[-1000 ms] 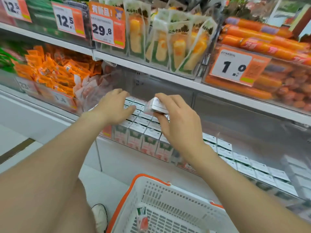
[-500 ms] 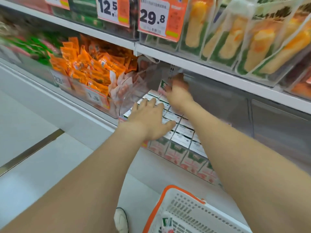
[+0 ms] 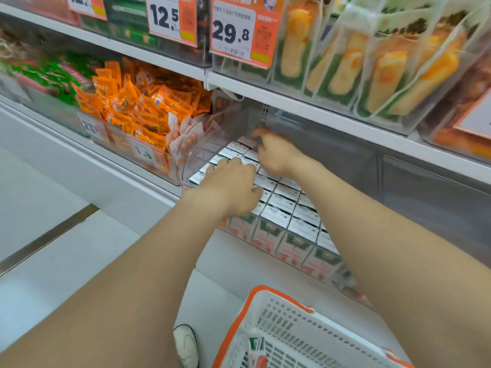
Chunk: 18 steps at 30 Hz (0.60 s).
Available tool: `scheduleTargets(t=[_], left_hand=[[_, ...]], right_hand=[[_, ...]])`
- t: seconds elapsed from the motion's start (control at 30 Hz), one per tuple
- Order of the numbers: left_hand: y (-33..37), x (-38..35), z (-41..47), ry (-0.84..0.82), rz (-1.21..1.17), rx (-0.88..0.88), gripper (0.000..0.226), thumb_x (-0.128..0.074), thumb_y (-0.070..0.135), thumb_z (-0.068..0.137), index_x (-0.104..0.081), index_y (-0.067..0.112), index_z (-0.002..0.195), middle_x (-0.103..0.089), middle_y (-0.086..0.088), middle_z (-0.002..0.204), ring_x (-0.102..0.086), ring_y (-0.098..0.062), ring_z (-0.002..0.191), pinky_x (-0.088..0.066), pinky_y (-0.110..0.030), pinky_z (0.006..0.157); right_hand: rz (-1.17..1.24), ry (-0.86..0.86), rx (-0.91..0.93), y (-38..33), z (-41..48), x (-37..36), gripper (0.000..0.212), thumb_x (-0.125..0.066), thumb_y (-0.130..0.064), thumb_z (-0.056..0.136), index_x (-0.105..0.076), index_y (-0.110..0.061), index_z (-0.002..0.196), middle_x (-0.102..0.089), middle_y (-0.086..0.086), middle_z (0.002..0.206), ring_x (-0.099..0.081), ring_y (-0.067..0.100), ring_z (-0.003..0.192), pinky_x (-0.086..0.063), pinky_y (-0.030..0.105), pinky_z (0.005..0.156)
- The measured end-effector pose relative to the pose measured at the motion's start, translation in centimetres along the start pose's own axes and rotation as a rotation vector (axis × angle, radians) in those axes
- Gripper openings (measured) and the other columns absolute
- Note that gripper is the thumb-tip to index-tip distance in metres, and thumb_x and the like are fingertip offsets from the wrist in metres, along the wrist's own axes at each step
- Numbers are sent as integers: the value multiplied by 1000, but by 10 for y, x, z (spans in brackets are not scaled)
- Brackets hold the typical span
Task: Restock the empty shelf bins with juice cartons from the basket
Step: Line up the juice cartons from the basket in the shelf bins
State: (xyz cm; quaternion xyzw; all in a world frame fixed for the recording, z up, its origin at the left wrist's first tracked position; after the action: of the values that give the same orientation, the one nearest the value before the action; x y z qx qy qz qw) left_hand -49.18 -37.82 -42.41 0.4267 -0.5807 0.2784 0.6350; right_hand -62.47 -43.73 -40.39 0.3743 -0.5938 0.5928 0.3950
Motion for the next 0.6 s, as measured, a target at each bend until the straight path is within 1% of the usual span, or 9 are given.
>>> scheduleTargets(t=[0.07,0.13,0.27,0.33,0.37,0.4,0.47,0.53,0.6], left_hand=[[11,8,-10,-3,-87,-38,38,-52,39,100,-61,15,128,-57,-13,119,-53,-40,120,-49,-51,100],[27,16,-25,5,-160,-70,26,-55,31,97,-66,13,111,-61,-7,98,-60,-36,103,-54,-44,84],[66,28,-67,176,-234,-109,17,-48,33,88,-61,27,77,-65,-2,78,-62,-32,81,-56,-42,72],[84,27,-90,217,-263,-100,17,-54,31,92,-63,30,78,-63,4,72,-62,-27,77,-52,-36,67],[95,23,-102,181,-263,-110,16,-57,29,93,-67,29,81,-63,6,71,-61,-23,76,-48,-32,65],[106,15,-112,98,-244,-137,15,-59,27,94,-70,26,84,-65,6,72,-61,-20,75,-45,-30,64],[130,-12,-128,-142,-163,-236,18,-59,25,97,-74,18,90,-70,-1,82,-64,-22,80,-49,-31,66],[151,-52,-136,-358,-52,-316,23,-54,21,101,-74,11,96,-72,-11,92,-66,-26,86,-54,-29,70],[166,-98,-137,-508,37,-334,27,-49,20,104,-73,8,105,-72,-14,103,-66,-29,91,-53,-30,75]], right_hand=[[52,110,2,-2,-30,12,47,-41,-4,95,-61,-15,137,-62,15,138,-58,33,127,-46,31,101],[104,274,25,-6,-73,25,42,-42,-6,90,-72,-17,117,-72,12,120,-64,30,115,-48,29,92],[221,588,115,-8,-196,43,31,-46,-7,88,-74,-20,94,-74,-3,84,-61,15,76,-44,29,68],[261,712,193,2,-255,43,25,-47,-8,83,-70,-17,81,-67,-6,67,-56,16,59,-41,32,58],[258,724,202,11,-278,36,23,-47,-9,81,-68,-17,76,-63,-6,61,-53,17,54,-39,33,55],[255,695,200,23,-296,26,21,-47,-10,80,-65,-17,72,-59,-6,57,-50,18,51,-39,34,52],[207,542,192,49,-322,-3,20,-44,-17,82,-60,-18,69,-53,-3,54,-48,21,49,-40,37,49],[88,322,173,79,-339,-35,29,-38,-28,84,-62,-19,72,-59,0,58,-52,25,52,-44,39,50],[-37,100,139,113,-351,-69,38,-32,-35,85,-67,-21,77,-66,3,65,-58,29,58,-48,40,54]])
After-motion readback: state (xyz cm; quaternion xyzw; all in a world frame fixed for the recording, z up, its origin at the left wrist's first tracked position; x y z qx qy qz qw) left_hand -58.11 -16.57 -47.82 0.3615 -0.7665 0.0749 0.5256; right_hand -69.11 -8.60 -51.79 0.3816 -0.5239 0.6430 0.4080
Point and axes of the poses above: each hand's wrist, its own z-axis towards the middle knuckle, its own x-axis out of the back of the hand, y = z × x, the point moved 5 cm from there along z, towards the middle knuckle
